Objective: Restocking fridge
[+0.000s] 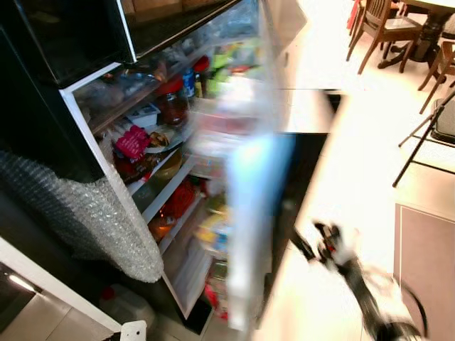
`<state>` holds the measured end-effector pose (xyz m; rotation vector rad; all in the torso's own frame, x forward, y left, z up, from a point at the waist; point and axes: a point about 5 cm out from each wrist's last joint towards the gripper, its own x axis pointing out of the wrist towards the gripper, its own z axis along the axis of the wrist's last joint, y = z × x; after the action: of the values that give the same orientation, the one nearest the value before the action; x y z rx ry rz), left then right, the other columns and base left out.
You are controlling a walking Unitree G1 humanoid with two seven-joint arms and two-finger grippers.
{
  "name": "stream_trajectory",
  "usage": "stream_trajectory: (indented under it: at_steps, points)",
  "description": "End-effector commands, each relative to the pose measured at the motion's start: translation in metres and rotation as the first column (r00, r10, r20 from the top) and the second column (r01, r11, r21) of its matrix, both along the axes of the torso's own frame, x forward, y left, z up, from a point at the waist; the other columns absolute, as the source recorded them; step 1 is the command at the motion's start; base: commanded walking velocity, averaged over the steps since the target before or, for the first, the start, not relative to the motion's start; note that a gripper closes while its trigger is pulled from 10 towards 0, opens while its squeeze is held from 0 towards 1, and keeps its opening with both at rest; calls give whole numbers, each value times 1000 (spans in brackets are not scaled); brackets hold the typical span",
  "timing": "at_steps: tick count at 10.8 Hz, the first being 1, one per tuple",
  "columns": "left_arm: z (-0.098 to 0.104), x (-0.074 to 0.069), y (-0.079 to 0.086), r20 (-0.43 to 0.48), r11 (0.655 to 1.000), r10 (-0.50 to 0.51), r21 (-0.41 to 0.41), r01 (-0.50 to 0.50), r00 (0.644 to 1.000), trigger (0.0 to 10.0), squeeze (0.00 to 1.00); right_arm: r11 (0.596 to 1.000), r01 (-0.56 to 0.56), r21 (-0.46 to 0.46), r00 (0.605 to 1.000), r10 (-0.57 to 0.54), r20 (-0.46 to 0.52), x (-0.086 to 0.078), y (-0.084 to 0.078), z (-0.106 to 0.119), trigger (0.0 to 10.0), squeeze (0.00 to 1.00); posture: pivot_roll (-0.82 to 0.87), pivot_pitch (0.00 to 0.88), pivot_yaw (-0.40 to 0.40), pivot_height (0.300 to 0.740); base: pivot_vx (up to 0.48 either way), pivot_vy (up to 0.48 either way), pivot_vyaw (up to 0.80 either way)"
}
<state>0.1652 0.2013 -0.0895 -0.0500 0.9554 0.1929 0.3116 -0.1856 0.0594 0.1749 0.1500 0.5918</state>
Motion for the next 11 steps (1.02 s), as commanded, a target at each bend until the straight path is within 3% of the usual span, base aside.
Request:
stream_trajectory:
  at_steps: [1, 5, 11]
  points:
    - [-1, -3, 1, -13, 1000, -2, 7, 2, 1000, 10000, 0, 996, -85, 29, 996, 84, 39, 8, 12, 14, 10000, 0, -78, 21, 35, 740, 0, 0, 0]
    - [-1, -3, -1, -10, 1000, -3, 6, 3, 1000, 10000, 0, 971, -223, 82, 974, 217, 71, 32, 47, 41, 10000, 0, -62, 13, 28, 740, 0, 0, 0]
    - [-1, -3, -2, -8, 1000, 3, 4, -3, 1000, 10000, 0, 968, -228, 108, 973, 224, 47, 31, 53, 36, 10000, 0, -59, 10, 26, 740, 0, 0, 0]
